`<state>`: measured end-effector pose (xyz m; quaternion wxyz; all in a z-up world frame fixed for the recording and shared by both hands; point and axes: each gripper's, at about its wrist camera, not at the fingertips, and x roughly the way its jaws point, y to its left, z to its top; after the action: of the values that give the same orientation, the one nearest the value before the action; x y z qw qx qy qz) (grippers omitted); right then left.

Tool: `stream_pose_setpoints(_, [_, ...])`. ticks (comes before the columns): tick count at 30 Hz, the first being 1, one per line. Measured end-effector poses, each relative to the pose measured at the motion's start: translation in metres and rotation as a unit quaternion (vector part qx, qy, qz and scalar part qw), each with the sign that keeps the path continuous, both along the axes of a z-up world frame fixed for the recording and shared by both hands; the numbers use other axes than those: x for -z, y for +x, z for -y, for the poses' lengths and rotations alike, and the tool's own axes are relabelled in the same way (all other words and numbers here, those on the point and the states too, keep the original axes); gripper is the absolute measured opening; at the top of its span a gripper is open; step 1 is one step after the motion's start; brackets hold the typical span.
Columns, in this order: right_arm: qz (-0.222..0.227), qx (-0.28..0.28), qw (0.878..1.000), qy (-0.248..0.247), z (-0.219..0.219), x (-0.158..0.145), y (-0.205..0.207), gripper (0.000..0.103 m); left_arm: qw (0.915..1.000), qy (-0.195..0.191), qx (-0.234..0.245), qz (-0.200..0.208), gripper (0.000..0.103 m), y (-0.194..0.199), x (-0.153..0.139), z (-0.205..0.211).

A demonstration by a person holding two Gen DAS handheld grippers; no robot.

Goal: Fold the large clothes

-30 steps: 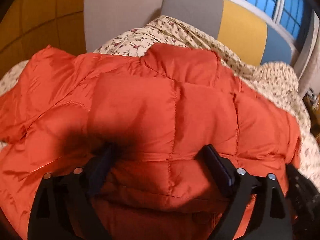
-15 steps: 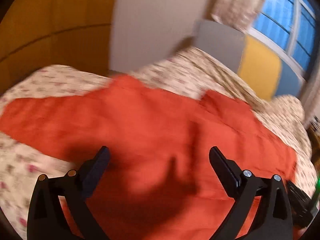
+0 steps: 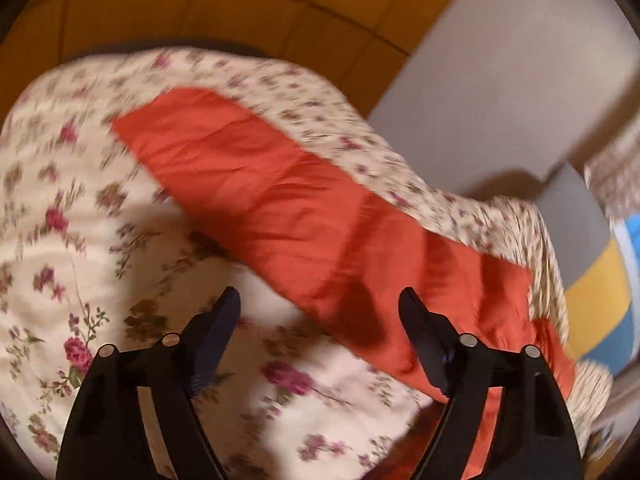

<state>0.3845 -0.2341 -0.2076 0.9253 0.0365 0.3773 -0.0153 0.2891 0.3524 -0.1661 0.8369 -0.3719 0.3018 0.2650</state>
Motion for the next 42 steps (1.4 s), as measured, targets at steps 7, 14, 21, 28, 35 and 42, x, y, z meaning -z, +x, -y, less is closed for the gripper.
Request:
stream_pose_setpoints(7, [0.000,0.000,1.000,0.000,0.000,0.000,0.000,0.027,0.9939,-0.064,-0.083,0.033,0.080,-0.015,0.025,-0.046])
stream_pose_setpoints(14, [0.000,0.000,1.000,-0.001,0.000,0.000,0.000,0.027,0.9894,-0.069,-0.103,0.075,0.080,-0.007,0.034,-0.088])
stream_pose_setpoints(21, [0.001,0.002,1.000,-0.008,0.000,-0.002,0.001,0.027,0.9885,-0.050,-0.130,0.058,0.050,0.001,0.037,-0.101])
stream_pose_setpoints(28, [0.001,0.002,1.000,-0.009,0.000,-0.002,0.001,0.028,0.9889,-0.004,-0.139,0.052,0.011,-0.003,0.020,-0.084])
stream_pose_setpoints(35, [0.001,0.002,1.000,-0.008,0.000,-0.002,0.001,0.028,0.9823,0.115,-0.119,0.088,0.010,0.000,-0.039,-0.015])
stream_pose_setpoints(42, [0.001,0.003,1.000,-0.009,-0.001,-0.002,0.000,0.028,0.9725,0.196,-0.038,0.121,0.010,0.015,-0.075,0.063])
